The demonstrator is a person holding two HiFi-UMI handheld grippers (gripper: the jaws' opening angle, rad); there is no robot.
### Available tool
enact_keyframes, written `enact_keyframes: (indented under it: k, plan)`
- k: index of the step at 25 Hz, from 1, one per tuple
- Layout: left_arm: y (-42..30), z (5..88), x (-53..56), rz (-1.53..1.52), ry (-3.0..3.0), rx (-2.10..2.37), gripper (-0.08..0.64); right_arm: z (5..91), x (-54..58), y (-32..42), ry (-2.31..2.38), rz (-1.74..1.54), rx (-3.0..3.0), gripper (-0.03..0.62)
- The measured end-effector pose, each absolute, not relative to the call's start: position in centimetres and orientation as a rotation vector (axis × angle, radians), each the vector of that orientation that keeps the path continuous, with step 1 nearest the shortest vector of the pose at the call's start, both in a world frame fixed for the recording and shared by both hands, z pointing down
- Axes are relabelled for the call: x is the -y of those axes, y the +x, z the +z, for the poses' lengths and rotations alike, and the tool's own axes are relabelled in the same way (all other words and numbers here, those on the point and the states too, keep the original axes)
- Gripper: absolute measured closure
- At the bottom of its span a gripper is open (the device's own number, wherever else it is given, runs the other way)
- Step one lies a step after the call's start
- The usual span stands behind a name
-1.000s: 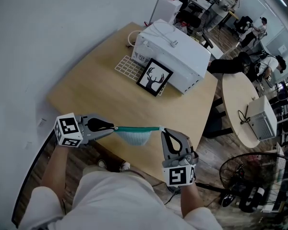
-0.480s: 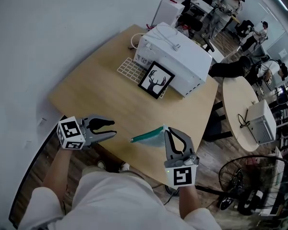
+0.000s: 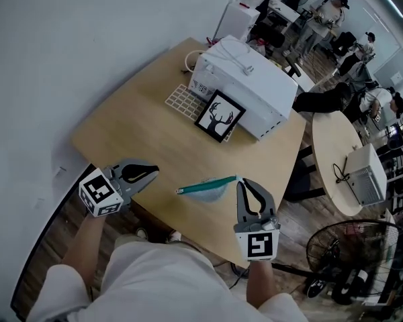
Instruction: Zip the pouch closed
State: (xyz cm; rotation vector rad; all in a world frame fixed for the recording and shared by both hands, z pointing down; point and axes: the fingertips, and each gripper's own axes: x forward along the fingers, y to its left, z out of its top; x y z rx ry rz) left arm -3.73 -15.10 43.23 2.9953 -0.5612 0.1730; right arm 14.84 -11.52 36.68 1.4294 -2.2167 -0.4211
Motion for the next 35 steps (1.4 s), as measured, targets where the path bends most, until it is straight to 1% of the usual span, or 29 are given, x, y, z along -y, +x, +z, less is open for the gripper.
enact_keyframes:
  k: [6, 13, 24, 35]
  plan:
    - [-6.9, 42.1, 17.3, 0.169, 2.911, 0.883, 0.545, 36.8, 12.2, 16.4, 1.552, -0.310, 2.218, 0.577]
    - [-11.3, 38.9, 18.1, 0.085, 2.868, 1.184, 0.545, 36.8, 12.1, 20.3, 1.717, -0.192, 2.185, 0.574]
    - [-16.0, 36.6, 18.0, 0.011, 2.823, 1.442, 0.545, 35.8, 11.1, 23.9, 1.911, -0.115, 2.120, 0.574]
    - [-17.2, 34.1, 18.2, -0.058, 2.848, 1.497, 0.545, 34.7, 11.0, 24.9, 1.991, -0.104, 2.092, 0.572]
